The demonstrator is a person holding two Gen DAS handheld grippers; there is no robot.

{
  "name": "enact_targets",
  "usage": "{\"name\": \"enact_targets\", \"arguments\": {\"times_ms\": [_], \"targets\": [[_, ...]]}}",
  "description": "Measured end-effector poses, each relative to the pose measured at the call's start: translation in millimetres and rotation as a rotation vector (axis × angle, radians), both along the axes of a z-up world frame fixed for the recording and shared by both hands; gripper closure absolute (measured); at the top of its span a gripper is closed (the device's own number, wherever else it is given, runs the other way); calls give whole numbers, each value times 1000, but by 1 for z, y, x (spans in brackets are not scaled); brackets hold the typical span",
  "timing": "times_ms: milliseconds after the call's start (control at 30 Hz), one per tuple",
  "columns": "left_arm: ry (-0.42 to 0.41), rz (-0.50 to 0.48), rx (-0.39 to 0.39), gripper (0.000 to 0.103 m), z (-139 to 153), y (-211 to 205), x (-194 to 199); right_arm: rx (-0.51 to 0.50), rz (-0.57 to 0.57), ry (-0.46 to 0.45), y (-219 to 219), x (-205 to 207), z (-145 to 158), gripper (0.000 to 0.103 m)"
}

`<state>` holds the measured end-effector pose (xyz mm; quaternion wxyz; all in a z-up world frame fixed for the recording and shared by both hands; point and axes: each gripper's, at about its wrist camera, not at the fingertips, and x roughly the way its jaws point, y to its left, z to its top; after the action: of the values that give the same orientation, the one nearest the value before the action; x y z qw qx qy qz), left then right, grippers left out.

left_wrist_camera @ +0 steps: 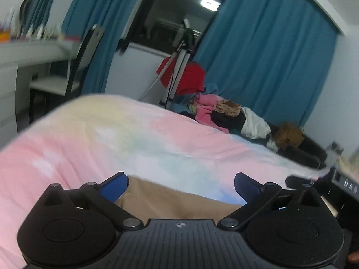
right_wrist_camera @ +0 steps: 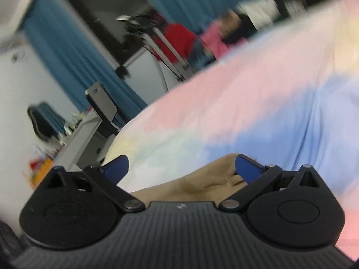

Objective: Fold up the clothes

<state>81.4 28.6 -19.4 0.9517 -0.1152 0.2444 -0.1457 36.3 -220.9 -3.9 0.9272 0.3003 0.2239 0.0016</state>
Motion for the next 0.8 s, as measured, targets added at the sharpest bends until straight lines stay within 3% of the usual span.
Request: {"name": "enact_targets", "arguments": {"times_ms": [300,433,667,800], "targets": [[181,-55,249,1,-50,-31,26,-256,130,204,28,46,-47,1],[170,-50,272,1,-54,-28,22,-315,129,195,36,49,-50,1],[88,-74,286,2,-27,-25,-12,-228,88,113,31,3,-31,1],[73,-82,282,2,-17,-19,-39,-279,85,117,36,-18,-25,2]]}}
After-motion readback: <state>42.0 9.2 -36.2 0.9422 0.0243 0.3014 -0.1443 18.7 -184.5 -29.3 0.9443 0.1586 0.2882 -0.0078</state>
